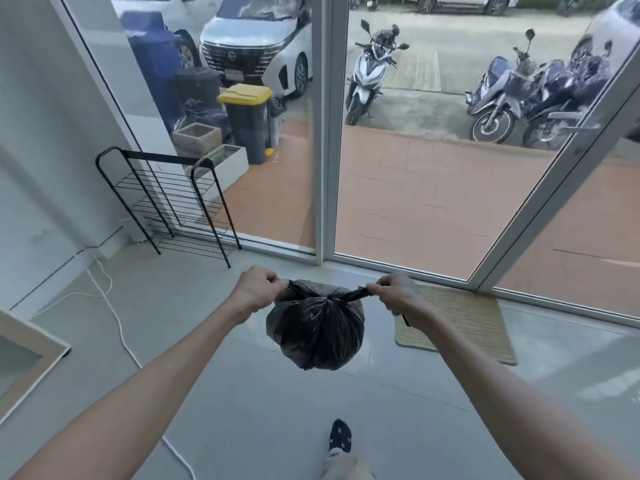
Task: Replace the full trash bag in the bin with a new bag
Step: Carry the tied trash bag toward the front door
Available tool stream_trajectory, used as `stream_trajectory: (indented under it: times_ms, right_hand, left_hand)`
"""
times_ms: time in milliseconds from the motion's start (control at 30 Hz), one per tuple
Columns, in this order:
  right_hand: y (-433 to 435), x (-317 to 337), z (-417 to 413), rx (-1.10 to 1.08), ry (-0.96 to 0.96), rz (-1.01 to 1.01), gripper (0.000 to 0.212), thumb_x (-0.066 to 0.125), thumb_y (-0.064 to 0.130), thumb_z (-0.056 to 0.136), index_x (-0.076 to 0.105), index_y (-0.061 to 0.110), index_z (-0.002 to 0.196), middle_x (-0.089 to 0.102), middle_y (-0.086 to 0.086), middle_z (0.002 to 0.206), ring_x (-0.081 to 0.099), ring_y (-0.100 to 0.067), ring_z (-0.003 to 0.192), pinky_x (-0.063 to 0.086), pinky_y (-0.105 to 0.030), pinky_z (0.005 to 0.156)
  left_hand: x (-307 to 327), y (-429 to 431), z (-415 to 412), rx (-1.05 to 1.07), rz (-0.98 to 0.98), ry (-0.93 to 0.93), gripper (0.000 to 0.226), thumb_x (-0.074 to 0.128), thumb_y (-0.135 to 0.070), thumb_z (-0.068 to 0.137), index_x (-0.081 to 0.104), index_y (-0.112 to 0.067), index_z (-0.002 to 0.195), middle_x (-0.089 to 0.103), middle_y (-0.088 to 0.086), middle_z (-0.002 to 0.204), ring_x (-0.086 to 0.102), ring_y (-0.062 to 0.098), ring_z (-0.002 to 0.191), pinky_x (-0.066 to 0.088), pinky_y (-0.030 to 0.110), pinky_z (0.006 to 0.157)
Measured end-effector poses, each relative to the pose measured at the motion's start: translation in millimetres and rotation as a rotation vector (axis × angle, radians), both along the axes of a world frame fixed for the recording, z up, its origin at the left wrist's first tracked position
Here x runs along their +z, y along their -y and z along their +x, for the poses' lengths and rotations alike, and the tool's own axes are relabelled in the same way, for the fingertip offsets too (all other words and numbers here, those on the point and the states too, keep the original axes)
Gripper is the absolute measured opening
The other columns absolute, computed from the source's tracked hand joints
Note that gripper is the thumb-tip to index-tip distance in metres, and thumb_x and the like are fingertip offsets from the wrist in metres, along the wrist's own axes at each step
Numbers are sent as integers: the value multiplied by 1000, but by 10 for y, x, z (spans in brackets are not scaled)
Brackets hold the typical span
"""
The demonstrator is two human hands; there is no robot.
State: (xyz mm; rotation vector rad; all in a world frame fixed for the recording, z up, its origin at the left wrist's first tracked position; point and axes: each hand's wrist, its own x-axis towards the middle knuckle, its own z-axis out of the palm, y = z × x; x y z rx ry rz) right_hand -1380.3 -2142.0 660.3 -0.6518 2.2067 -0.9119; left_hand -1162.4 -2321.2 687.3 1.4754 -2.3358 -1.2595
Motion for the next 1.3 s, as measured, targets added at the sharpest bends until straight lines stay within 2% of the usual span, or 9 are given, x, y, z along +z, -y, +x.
stream_trajectory:
  times_ms: [167,300,467,600,767,867,1000,1133,1300]
  right_hand:
    - [848,-191,-596,3,71,36,24,64,29,93,73,9,83,51,-5,65,43,-21,59,31,-31,49]
    - [1475,-329,-936,31,91,87,23,61,28,95,72,10,87,55,-5,66,47,-19,58,37,-29,48]
    - [2186,-567,-1299,-22,133,124,22,53,15,95,74,8,93,66,-7,72,58,-17,58,50,-25,49]
    - [2712,-811,-1545,-63,155,147,28,46,8,93,74,10,96,74,-14,83,61,-17,62,53,-25,52]
    - [3296,-1195,-1782,-158,234,160,32,42,0,93,69,10,106,76,-10,86,64,-19,68,58,-32,63]
    - [3621,-1574,-1946,-231,275,151,28,45,2,95,66,11,112,76,-7,88,66,-19,70,59,-33,65]
    - [3919,-2110,-2184,-302,306,203,15,55,9,97,67,7,107,78,-9,90,67,-19,67,58,-26,55]
    - [4226,-2835,-2492,-351,300,258,15,59,12,96,70,3,93,77,-10,84,67,-19,61,63,-38,66]
    - [4641,-3862,-2860,-397,272,276,18,60,19,96,70,6,87,74,-7,73,60,-15,54,52,-27,50]
  left_hand:
    - [-208,812,-586,28,-18,59,31,65,-28,91,67,-4,71,61,5,66,46,19,51,38,24,45]
    - [-464,1358,-964,87,9,84,35,65,-35,91,69,-4,77,75,11,81,53,22,56,42,26,49]
    - [-798,2064,-1455,80,38,94,39,64,-34,92,68,3,79,67,13,75,51,23,57,41,28,53]
    - [-1105,2653,-1799,48,110,95,35,61,-30,94,68,1,80,68,10,75,52,22,52,42,25,46]
    - [-1490,3347,-2177,-25,255,123,26,57,-19,95,68,0,81,61,7,64,50,20,46,44,26,46]
    - [-1861,3726,-2408,-74,324,155,25,52,-12,96,65,-1,77,56,7,60,52,19,46,45,25,46]
    - [-2411,4091,-2654,-22,404,175,24,54,-8,95,70,5,84,60,10,62,57,21,46,49,27,47]
    - [-3135,4363,-2971,65,345,196,24,61,-16,92,72,1,80,63,9,57,59,22,44,54,30,47]
    - [-4148,4660,-3377,89,261,257,32,63,-30,90,66,-6,69,66,5,54,63,22,42,64,45,62]
